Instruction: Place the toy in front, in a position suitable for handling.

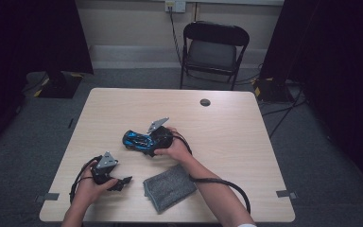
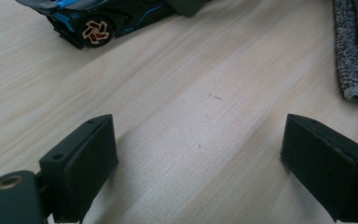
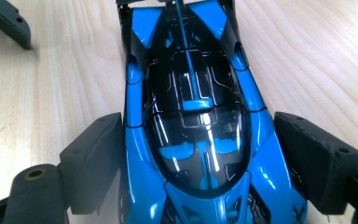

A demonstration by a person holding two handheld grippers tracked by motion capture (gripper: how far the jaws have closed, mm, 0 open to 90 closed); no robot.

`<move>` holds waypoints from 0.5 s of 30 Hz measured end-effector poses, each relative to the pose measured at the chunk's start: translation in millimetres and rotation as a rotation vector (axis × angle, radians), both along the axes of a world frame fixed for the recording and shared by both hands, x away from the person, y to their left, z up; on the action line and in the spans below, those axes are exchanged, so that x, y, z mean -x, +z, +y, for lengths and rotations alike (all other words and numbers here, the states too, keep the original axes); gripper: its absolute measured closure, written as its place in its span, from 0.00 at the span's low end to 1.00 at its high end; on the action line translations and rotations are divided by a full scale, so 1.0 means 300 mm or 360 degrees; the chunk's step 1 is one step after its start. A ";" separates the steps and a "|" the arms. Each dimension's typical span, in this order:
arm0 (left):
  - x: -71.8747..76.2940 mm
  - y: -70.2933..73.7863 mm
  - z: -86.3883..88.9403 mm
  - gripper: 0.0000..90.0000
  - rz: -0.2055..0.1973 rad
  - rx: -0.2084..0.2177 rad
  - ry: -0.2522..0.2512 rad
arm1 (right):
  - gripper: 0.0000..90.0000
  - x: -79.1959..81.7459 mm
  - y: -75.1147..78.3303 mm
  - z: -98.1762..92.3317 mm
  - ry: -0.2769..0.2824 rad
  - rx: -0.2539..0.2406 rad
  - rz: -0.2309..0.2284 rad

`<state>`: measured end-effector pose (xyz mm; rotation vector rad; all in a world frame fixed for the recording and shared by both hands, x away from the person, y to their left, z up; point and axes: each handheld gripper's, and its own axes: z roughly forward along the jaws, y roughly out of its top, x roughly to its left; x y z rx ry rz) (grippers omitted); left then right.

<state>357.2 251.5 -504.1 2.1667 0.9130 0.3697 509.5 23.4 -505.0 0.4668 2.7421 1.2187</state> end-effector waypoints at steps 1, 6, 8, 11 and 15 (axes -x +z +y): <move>0.000 0.000 0.000 0.11 -0.0001 -0.0001 -0.0001 | 0.19 0.001 -0.001 0.001 -0.0006 -0.0003 -0.0007; 0.000 0.000 0.000 0.11 0.0000 -0.0001 -0.0001 | 0.22 0.001 -0.001 0.003 -0.0005 0.0003 -0.0032; 0.000 0.000 0.000 0.11 0.0000 0.0000 -0.0001 | 0.22 0.000 -0.002 0.004 -0.0007 0.0002 -0.0032; 0.000 0.000 0.000 0.11 0.0000 -0.0001 -0.0001 | 0.21 -0.001 -0.001 0.010 -0.0004 0.0013 -0.0030; 0.000 0.000 0.000 0.11 0.0000 -0.0001 -0.0002 | 0.21 -0.003 -0.002 0.013 -0.0007 0.0005 -0.0026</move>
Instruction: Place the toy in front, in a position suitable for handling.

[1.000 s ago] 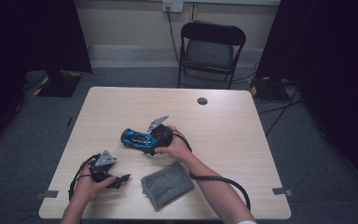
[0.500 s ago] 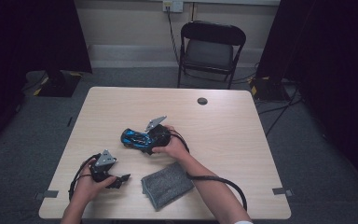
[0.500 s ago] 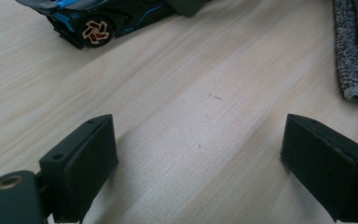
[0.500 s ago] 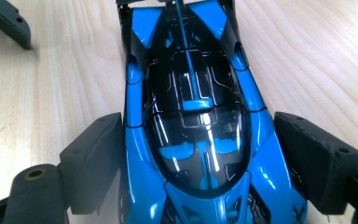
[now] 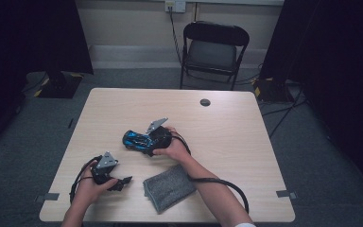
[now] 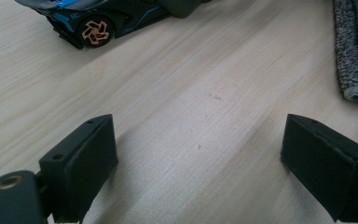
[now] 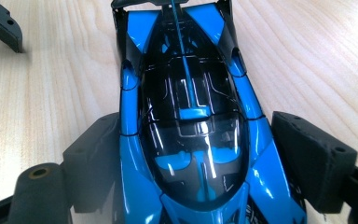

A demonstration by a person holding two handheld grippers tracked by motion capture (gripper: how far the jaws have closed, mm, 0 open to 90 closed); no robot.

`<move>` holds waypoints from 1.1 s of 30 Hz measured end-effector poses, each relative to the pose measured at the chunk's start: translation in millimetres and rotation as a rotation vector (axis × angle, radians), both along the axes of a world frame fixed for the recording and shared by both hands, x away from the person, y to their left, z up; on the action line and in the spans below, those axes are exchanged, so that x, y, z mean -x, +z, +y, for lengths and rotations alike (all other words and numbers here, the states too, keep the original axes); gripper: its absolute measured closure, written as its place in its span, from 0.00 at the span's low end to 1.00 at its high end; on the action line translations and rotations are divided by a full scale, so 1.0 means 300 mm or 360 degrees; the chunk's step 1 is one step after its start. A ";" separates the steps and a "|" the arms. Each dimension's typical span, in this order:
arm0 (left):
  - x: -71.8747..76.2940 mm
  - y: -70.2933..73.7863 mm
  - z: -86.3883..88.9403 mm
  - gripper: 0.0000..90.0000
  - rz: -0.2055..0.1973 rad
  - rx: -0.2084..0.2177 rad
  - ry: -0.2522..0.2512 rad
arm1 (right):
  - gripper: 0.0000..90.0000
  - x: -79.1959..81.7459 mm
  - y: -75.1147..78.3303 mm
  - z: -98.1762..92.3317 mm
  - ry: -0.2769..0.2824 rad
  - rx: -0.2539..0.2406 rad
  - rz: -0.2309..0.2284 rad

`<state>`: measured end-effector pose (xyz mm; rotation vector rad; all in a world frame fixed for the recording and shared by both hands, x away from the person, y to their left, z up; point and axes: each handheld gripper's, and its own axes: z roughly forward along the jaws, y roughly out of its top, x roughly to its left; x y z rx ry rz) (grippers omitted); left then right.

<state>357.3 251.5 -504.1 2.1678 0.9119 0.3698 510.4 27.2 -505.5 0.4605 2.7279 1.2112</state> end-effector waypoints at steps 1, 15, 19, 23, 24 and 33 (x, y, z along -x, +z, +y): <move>0.000 0.000 0.000 0.11 0.0000 -0.0001 -0.0001 | 0.20 -0.001 0.001 0.000 0.0001 0.0005 0.0001; -0.001 0.000 0.000 0.11 -0.0002 -0.0002 -0.0001 | 0.26 -0.002 0.005 0.008 0.0024 0.0014 0.0004; -0.001 0.000 0.000 0.11 -0.0003 -0.0003 -0.0001 | 0.27 0.000 0.009 0.009 0.0019 0.0028 0.0000; -0.001 0.000 0.000 0.11 -0.0002 -0.0002 -0.0001 | 0.27 0.005 0.016 0.009 0.0012 0.0060 0.0010; -0.001 0.000 0.000 0.11 -0.0002 -0.0003 -0.0001 | 0.27 0.006 0.016 0.009 0.0008 0.0060 0.0013; -0.001 0.000 0.000 0.11 -0.0003 -0.0004 -0.0002 | 0.27 0.009 0.031 0.003 -0.0007 0.0077 0.0007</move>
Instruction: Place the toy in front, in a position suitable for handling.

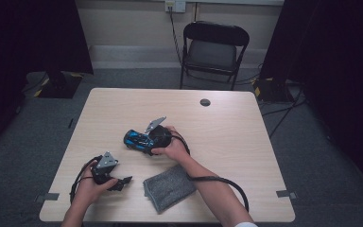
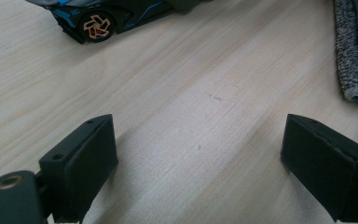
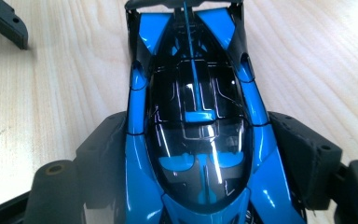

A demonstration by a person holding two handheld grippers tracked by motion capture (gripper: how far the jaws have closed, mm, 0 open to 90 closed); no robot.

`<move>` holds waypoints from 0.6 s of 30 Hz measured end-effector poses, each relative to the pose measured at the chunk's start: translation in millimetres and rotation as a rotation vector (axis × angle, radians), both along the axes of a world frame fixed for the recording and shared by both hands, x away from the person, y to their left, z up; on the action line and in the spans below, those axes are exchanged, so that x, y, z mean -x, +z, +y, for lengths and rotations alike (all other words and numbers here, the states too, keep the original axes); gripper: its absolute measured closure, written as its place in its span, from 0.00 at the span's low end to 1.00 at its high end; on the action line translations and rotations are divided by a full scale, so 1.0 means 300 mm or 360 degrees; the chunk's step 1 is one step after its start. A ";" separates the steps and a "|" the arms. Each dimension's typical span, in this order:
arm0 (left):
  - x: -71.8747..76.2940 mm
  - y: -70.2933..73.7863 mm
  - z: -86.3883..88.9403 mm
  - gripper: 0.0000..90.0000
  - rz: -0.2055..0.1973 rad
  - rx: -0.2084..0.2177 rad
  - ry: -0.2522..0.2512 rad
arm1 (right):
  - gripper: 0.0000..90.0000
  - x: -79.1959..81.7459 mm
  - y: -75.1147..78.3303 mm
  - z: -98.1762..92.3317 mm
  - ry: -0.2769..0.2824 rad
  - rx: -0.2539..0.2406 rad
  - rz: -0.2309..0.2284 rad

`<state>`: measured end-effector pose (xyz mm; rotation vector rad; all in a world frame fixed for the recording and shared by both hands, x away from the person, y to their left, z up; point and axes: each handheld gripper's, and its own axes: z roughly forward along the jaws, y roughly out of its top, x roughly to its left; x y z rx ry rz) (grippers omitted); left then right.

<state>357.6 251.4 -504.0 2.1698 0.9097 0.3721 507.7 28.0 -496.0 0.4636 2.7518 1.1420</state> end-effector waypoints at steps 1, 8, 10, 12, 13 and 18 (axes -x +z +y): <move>0.000 0.000 0.000 0.11 0.0000 0.0000 0.0000 | 0.27 0.000 0.000 -0.002 0.0001 0.0000 -0.0001; 0.000 0.000 0.000 0.11 0.0001 0.0002 0.0001 | 0.27 -0.003 -0.015 -0.013 -0.0027 -0.0033 0.0030; 0.000 0.000 0.000 0.11 0.0001 0.0001 0.0001 | 0.27 -0.004 -0.015 -0.014 -0.0031 -0.0032 0.0032; 0.000 0.000 0.000 0.11 0.0001 0.0001 0.0000 | 0.27 -0.006 -0.014 -0.014 -0.0030 -0.0033 0.0042; 0.000 0.000 0.000 0.11 0.0001 0.0001 0.0000 | 0.27 -0.005 -0.015 -0.015 -0.0025 -0.0021 0.0022; 0.000 0.000 0.000 0.11 0.0001 0.0001 0.0000 | 0.21 -0.001 -0.024 -0.018 -0.0044 -0.0060 0.0018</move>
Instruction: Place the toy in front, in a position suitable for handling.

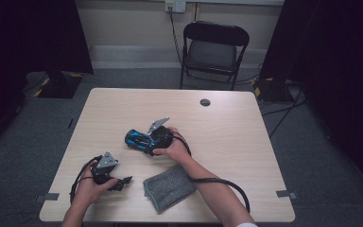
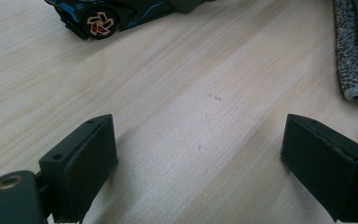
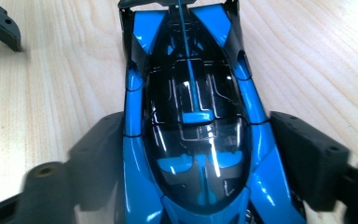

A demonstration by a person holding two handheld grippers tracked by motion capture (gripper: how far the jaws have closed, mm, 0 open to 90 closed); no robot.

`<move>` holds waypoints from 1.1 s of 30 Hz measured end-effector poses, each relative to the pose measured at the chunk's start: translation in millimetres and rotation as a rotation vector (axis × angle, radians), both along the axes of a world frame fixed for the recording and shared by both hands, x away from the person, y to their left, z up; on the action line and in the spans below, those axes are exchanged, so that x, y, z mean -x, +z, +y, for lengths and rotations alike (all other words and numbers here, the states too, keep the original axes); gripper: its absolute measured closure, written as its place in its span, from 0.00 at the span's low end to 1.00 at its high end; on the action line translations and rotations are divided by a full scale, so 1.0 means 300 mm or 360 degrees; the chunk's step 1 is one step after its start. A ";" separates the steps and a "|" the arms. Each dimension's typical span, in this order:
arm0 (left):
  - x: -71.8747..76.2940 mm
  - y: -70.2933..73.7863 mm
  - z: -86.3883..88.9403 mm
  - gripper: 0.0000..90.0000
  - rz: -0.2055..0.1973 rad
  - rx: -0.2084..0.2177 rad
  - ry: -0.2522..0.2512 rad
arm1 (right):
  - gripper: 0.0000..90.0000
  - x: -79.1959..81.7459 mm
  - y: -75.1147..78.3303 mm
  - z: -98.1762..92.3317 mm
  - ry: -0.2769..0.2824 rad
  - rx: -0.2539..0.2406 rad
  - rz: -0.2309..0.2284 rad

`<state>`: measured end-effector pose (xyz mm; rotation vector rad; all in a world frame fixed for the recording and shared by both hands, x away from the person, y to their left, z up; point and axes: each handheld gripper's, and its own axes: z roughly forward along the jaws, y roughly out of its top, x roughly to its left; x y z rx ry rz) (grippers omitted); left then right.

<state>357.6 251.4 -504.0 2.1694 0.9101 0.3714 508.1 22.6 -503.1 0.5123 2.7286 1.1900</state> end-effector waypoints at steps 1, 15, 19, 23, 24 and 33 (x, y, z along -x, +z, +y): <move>0.000 0.000 0.000 0.11 0.0000 0.0000 0.0000 | 0.21 0.000 0.000 0.000 0.0000 0.0000 0.0000; -0.001 0.000 -0.002 0.11 -0.0002 -0.0001 0.0002 | 0.17 0.003 -0.009 0.023 0.0010 -0.0003 -0.0028; -0.001 0.000 -0.002 0.11 -0.0002 -0.0002 0.0002 | 0.25 0.001 -0.006 0.019 0.0001 -0.0015 -0.0037; -0.001 0.000 -0.002 0.11 -0.0002 -0.0002 0.0002 | 0.27 0.002 0.000 0.023 -0.0014 0.0004 -0.0026; -0.001 0.000 -0.002 0.11 -0.0001 -0.0002 0.0002 | 0.27 0.003 0.006 0.026 -0.0021 0.0034 -0.0019; -0.001 0.000 -0.002 0.11 -0.0002 -0.0004 0.0000 | 0.27 0.006 0.022 0.025 -0.0043 0.0033 -0.0023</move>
